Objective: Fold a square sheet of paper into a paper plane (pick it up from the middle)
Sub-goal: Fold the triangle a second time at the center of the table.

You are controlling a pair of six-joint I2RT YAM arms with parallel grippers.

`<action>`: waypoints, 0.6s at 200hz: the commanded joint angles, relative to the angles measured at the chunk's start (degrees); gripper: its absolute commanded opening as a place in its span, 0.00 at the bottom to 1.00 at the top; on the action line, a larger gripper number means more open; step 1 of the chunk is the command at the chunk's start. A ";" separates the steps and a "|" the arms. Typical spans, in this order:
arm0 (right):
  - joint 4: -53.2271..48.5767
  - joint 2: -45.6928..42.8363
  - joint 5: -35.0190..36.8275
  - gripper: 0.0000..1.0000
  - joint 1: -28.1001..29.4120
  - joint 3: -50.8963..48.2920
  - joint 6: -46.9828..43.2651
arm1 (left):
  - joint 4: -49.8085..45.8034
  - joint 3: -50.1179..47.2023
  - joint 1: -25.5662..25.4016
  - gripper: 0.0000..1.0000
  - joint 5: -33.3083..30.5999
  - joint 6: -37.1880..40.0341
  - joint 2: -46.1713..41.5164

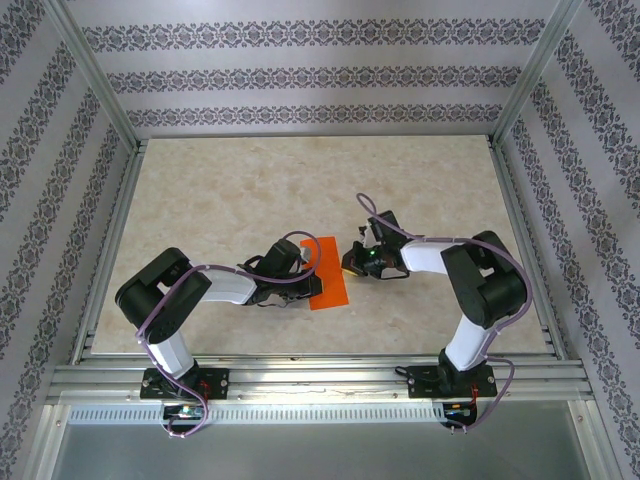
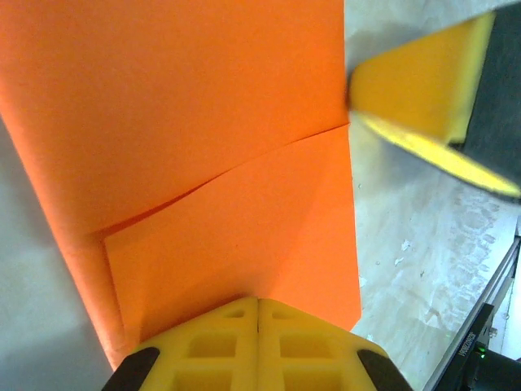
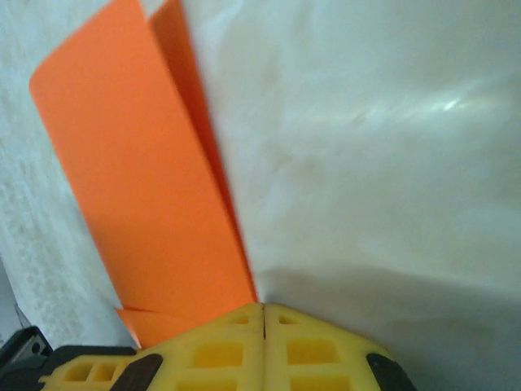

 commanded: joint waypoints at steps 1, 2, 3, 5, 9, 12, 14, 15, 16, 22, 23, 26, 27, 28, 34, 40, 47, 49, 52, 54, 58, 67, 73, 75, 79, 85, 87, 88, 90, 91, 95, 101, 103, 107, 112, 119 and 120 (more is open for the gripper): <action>-1.25 -1.04 0.64 0.00 -1.47 1.21 -1.69 | -2.41 -1.81 0.41 0.00 -0.14 -0.43 0.49; -1.32 -1.22 0.63 0.00 -1.43 1.19 -1.71 | -2.40 -1.74 0.39 0.00 -0.10 -0.47 0.44; -1.40 -1.44 0.58 0.00 -1.40 1.18 -1.68 | -2.44 -1.67 0.43 0.00 -0.09 -0.49 0.36; -1.45 -1.82 0.49 0.00 -1.34 1.17 -1.65 | -2.41 -1.54 0.38 0.00 -0.05 -0.50 0.27; -1.68 -2.74 0.38 0.00 -1.15 1.12 -1.56 | -2.44 -1.35 0.37 0.00 0.01 -0.43 0.00; -1.85 -3.50 0.29 0.00 -0.94 1.04 -1.49 | -2.48 -1.12 0.37 0.00 0.09 -0.42 -0.17; -1.90 -3.83 0.27 0.00 -0.77 1.01 -1.47 | -2.48 -0.95 0.37 0.00 0.23 -0.36 -0.33; -1.95 -4.15 0.27 0.00 -0.72 1.00 -1.51 | -2.48 -0.83 0.37 0.00 0.30 -0.34 -0.41; -2.02 -4.44 0.26 0.01 -0.61 1.00 -1.53 | -2.48 -0.73 0.37 0.00 0.34 -0.34 -0.50; -2.45 -5.84 0.43 0.02 -0.06 0.83 -1.38 | -2.53 -0.17 0.36 0.00 0.53 -0.12 -1.03; -2.57 -6.08 0.43 0.02 0.02 0.78 -1.38 | -2.55 -0.05 0.37 0.00 0.58 -0.10 -1.16; -2.89 -6.72 0.50 0.03 0.31 0.74 -1.38 | -2.68 0.25 0.37 0.00 0.68 0.00 -1.46; -3.01 -6.91 0.51 0.03 0.43 0.73 -1.42 | -2.71 0.39 0.37 0.00 0.70 0.01 -1.59; -3.17 -7.10 0.52 0.03 0.49 0.73 -1.45 | -2.82 0.54 0.37 0.00 0.67 0.06 -1.71; -4.13 -7.95 0.53 0.04 1.07 0.73 -1.29 | -3.55 1.34 0.37 0.00 0.59 0.33 -2.34; -5.04 -8.72 0.65 0.05 1.61 0.66 -1.08 | -4.59 2.27 0.37 0.00 0.32 0.83 -3.04; -5.74 -9.47 1.43 0.06 2.43 0.27 -0.56 | -6.05 3.43 0.37 0.01 -0.29 1.56 -3.79; -5.88 -9.72 1.61 0.07 2.65 0.18 -0.43 | -6.48 3.80 0.37 0.02 -0.45 1.72 -4.00; -6.15 -9.96 1.92 0.07 3.00 -0.07 -0.15 | -7.17 4.30 0.37 0.02 -0.69 2.25 -4.28; -6.31 -10.17 2.06 0.08 3.25 -0.17 -0.11 | -7.57 4.63 0.37 0.03 -0.84 2.53 -4.45; -6.66 -10.49 2.25 0.09 3.63 -0.40 0.11 | -8.28 5.27 0.37 0.03 -1.18 2.99 -4.74; -7.47 -11.11 2.90 0.12 4.41 -0.99 0.73 | -10.12 6.54 0.46 0.05 -1.93 4.10 -5.20; -7.99 -11.43 3.22 0.14 4.78 -1.31 1.25 | -11.68 7.33 0.54 0.05 -2.91 4.82 -5.32; -8.09 -11.55 3.24 0.14 4.82 -1.41 1.43 | -12.17 7.60 0.61 0.05 -3.24 5.02 -5.33; -8.31 -11.80 3.38 0.15 5.13 -1.66 1.85 | -13.02 8.04 0.70 0.05 -3.71 5.37 -5.27; -8.50 -12.29 3.75 0.16 5.49 -2.09 2.46 | -13.87 8.50 0.96 0.05 -4.13 5.78 -4.97; -8.55 -12.51 3.95 0.17 5.65 -2.26 2.64 | -14.10 8.71 1.04 0.06 -4.14 5.83 -4.87; -8.57 -12.58 4.08 0.17 5.70 -2.35 2.74 | -14.18 8.79 1.10 0.06 -4.17 5.91 -4.79; -8.70 -12.80 4.29 0.18 5.90 -2.46 2.97 | -14.35 8.89 1.19 0.05 -4.12 5.93 -4.58; -8.78 -12.90 4.43 0.18 5.95 -2.53 3.08 | -14.48 8.97 1.26 0.06 -4.07 5.96 -4.47; -9.22 -13.23 4.90 0.20 6.27 -2.73 3.37 | -14.80 9.29 1.48 0.05 -3.89 6.04 -4.08; -10.05 -13.73 5.55 0.20 6.64 -2.94 3.82 | -15.30 9.72 1.79 0.05 -3.37 6.25 -3.21; -10.21 -13.86 5.69 0.20 6.62 -3.00 3.87 | -15.40 9.87 1.89 0.05 -3.16 6.32 -2.98; -10.51 -14.16 5.94 0.21 6.97 -3.19 4.13 | -15.61 10.15 2.07 0.04 -2.83 6.56 -2.41; -10.62 -14.38 6.02 0.22 7.26 -3.43 4.52 | -15.74 10.31 2.19 0.04 -2.19 6.85 -1.84; -10.77 -14.59 5.86 0.23 7.55 -3.74 4.99 | -15.76 10.51 2.22 0.03 -1.63 7.17 -1.16; -10.78 -14.58 5.78 0.23 7.56 -3.75 5.01 | -15.80 10.57 2.22 0.03 -1.59 7.20 -1.05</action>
